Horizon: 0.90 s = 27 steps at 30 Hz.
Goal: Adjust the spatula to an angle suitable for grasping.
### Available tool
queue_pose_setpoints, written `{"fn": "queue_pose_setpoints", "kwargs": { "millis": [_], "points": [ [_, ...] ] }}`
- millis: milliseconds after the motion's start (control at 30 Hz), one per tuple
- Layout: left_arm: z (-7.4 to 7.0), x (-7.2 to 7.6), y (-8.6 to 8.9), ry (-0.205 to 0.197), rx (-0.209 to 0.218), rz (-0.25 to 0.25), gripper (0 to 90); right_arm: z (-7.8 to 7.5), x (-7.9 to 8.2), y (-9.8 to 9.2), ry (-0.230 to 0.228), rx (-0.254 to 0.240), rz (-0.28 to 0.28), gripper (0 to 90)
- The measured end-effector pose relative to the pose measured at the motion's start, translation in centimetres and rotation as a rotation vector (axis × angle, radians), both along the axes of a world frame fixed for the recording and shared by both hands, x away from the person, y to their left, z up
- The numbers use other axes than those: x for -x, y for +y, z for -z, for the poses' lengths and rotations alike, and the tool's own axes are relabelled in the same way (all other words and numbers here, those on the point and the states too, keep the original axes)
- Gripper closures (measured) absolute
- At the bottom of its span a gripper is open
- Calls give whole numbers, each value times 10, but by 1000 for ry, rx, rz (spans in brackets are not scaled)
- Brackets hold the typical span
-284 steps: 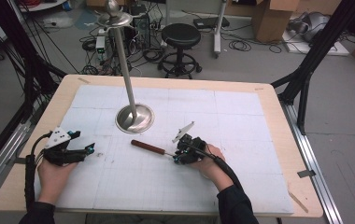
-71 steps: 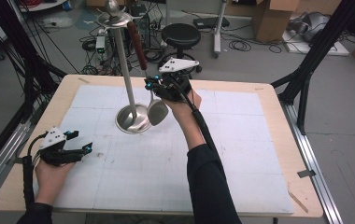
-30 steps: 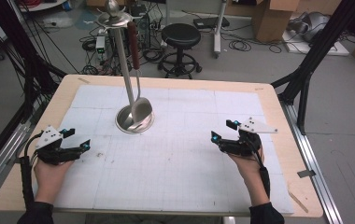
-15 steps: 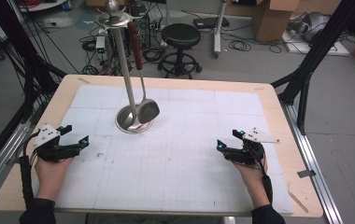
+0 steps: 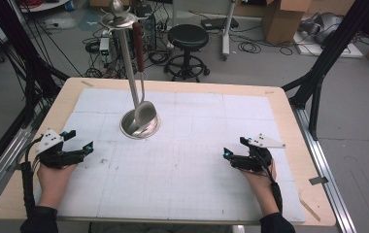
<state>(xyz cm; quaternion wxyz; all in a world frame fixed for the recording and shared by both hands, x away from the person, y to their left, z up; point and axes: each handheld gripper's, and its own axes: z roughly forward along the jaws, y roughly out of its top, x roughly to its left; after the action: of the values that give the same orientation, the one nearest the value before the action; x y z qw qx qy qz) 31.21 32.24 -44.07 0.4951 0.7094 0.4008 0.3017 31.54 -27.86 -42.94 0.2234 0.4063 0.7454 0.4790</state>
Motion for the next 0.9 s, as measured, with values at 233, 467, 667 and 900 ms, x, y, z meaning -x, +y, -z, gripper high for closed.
{"fn": "queue_pose_setpoints", "kwargs": {
  "millis": [233,467,667,900],
  "points": [
    [0,0,0,1,-1,0,186,0,0,-1,-9,0,7,185],
    [0,0,-1,-1,6,1,185,0,-1,-2,-5,-2,15,182],
    [-3,-2,-6,47,16,-23,181,4,-4,-5,43,5,53,182],
    [0,-5,-16,112,-41,-10,170,13,-9,0,127,57,70,182]
  ]
}}
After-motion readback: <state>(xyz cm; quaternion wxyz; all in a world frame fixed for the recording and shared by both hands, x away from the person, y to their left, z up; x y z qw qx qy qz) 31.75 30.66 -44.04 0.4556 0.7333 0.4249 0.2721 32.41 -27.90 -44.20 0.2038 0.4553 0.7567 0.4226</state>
